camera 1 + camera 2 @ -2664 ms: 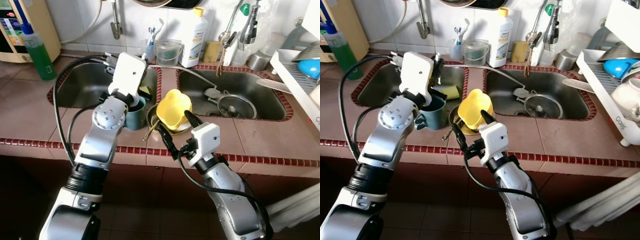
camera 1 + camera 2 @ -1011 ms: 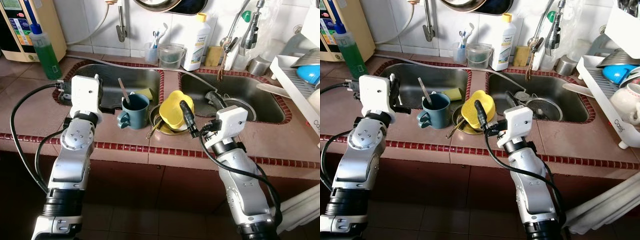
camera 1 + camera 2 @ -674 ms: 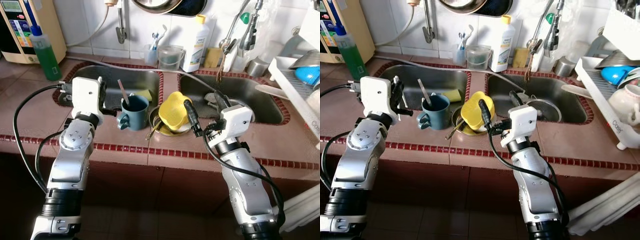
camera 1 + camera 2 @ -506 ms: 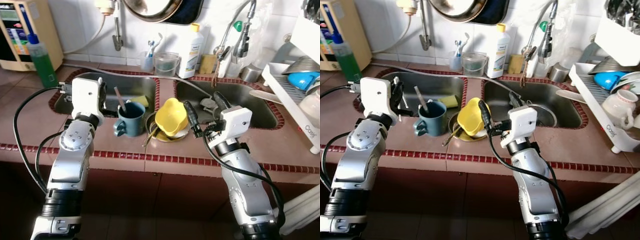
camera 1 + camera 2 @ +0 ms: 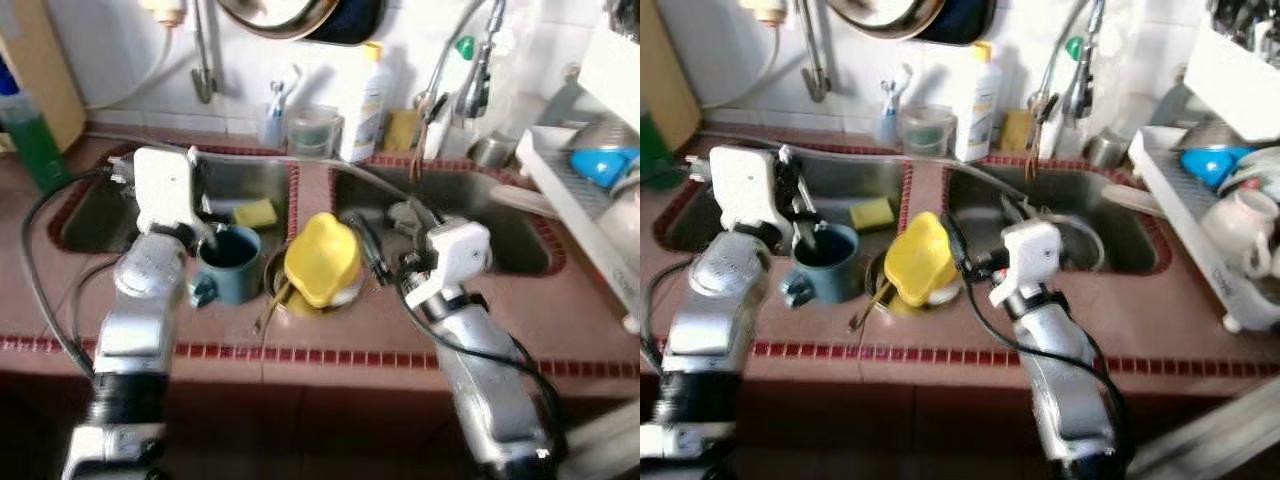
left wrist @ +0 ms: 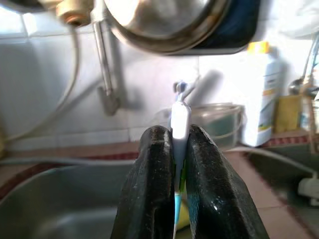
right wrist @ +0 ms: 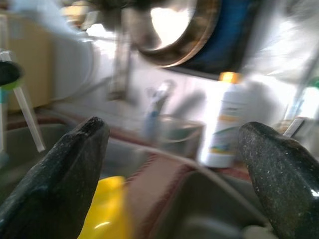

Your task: Kitchen organization

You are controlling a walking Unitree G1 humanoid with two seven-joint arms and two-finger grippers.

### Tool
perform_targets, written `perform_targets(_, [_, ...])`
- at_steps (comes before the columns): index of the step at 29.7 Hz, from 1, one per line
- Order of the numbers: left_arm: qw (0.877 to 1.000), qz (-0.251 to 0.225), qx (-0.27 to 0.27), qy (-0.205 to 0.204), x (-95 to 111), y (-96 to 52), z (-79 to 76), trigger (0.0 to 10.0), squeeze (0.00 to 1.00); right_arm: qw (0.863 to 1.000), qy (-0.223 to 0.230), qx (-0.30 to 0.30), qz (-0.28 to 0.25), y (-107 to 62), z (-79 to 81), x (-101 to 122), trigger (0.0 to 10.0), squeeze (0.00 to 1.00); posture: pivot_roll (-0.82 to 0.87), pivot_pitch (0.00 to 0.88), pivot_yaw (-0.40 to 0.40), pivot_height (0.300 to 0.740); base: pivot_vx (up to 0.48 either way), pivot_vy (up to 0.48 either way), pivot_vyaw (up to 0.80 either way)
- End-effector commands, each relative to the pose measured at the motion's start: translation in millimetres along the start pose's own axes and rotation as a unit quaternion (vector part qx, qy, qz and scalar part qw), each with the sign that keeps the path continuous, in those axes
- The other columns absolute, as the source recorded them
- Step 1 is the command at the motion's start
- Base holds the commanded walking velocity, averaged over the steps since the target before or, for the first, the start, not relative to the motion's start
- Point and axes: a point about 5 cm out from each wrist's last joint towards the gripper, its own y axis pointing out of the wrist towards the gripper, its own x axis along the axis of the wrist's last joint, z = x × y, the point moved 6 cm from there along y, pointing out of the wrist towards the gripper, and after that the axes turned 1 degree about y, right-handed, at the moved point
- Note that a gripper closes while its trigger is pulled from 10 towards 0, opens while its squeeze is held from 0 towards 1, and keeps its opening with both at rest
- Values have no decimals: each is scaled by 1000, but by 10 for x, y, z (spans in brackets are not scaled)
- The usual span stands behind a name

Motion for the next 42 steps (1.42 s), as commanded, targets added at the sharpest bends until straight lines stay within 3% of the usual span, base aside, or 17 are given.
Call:
perform_targets(1, [1000, -4, 18, 8, 41, 5, 131, 10000, 0, 1000, 8, 15, -10, 36, 91, 62, 10000, 0, -147, 1, -49, 740, 386, 0, 0])
perform_targets(8, [999, -9, 39, 35, 59, 24, 178, 10000, 0, 999, 15, 34, 0, 14, 182, 38, 10000, 0, -147, 0, -47, 740, 54, 0, 0])
perform_targets(18, [997, -15, 38, 60, 84, 108, 198, 10000, 0, 993, 59, 90, 42, -139, 514, -71, 10000, 0, -158, 0, -43, 740, 0, 0, 0])
perform_targets(27, [996, -26, 31, 73, 153, 203, 206, 10000, 0, 992, 61, 94, 52, -206, 555, -58, 10000, 0, -174, 9, -35, 740, 0, 0, 0])
perform_targets(33, [996, -13, 40, 82, 78, 229, 231, 10000, 0, 990, 69, 107, 55, -247, 601, -39, 10000, 0, -181, 8, -33, 740, 0, 0, 0])
perform_targets(42, [995, 12, 41, 92, -66, 330, 152, 10000, 0, 980, 102, 156, 70, -364, 805, 4, 10000, 0, -197, 22, -35, 740, 0, 0, 0])
